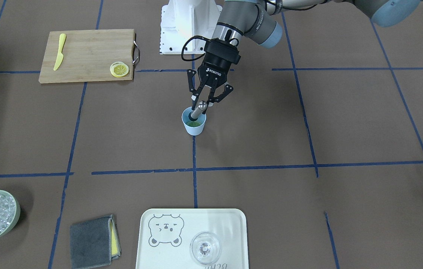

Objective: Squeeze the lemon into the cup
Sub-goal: 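Press the muddler down into the cup onto the lemon slice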

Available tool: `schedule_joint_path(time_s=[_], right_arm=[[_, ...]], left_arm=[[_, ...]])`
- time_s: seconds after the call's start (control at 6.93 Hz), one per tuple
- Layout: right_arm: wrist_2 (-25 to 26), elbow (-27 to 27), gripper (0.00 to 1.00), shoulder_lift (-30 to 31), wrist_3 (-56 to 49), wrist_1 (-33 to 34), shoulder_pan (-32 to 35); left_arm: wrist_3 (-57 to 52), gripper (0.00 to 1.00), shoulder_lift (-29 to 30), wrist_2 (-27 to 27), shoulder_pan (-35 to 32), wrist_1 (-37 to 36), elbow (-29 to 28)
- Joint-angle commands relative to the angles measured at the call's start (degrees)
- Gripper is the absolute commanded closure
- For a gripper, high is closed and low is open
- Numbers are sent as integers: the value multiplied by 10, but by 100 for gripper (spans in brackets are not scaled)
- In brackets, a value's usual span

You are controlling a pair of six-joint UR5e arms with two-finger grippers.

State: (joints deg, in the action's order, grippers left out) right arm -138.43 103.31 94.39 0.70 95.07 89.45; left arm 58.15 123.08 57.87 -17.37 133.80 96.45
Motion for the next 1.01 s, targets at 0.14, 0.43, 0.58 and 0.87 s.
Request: schedule_joint_path(time_s=[0.14, 0.43, 0.58, 0.87], right_arm=[[-1, 3, 0, 0, 1, 2, 0], [-3, 3, 0, 0, 1, 2, 0], [-3, 5, 0, -1, 1, 2, 0], [-3, 11, 0, 0, 3, 3, 2]], left_arm=[[0, 100, 1, -1, 7, 5, -24], [-7, 100, 2, 0, 8, 4, -14], [-8, 100, 1, 2, 7, 3, -1], [-64, 100, 1, 3, -1, 2, 48]])
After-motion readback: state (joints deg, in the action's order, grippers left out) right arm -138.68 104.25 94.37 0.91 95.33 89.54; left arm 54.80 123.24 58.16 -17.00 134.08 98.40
